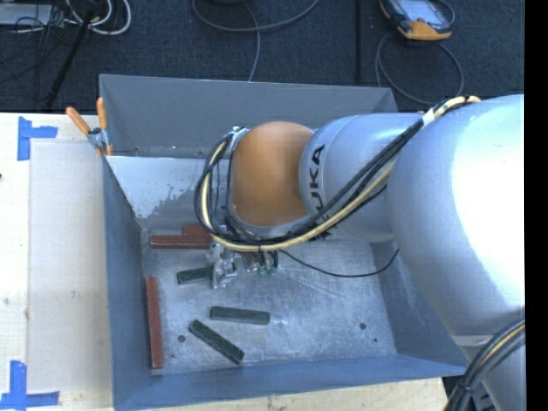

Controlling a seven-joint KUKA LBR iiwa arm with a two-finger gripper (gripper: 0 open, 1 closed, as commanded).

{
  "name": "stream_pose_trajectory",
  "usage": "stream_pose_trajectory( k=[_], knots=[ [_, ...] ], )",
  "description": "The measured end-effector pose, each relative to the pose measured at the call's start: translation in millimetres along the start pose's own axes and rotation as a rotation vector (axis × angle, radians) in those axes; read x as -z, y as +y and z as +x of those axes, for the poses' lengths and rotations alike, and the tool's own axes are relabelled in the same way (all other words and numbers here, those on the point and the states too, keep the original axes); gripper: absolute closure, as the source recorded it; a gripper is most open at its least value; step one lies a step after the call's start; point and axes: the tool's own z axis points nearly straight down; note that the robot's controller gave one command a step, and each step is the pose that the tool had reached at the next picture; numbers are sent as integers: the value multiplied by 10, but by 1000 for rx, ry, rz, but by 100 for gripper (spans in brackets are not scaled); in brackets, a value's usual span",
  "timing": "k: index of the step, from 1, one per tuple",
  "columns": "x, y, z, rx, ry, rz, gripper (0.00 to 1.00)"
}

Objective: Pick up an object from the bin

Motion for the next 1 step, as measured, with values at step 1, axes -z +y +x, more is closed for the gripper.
stream_pose_trajectory(
  k=[1],
  knots=[
    [1561, -56, -47, 57, 2, 3, 100]
  ],
)
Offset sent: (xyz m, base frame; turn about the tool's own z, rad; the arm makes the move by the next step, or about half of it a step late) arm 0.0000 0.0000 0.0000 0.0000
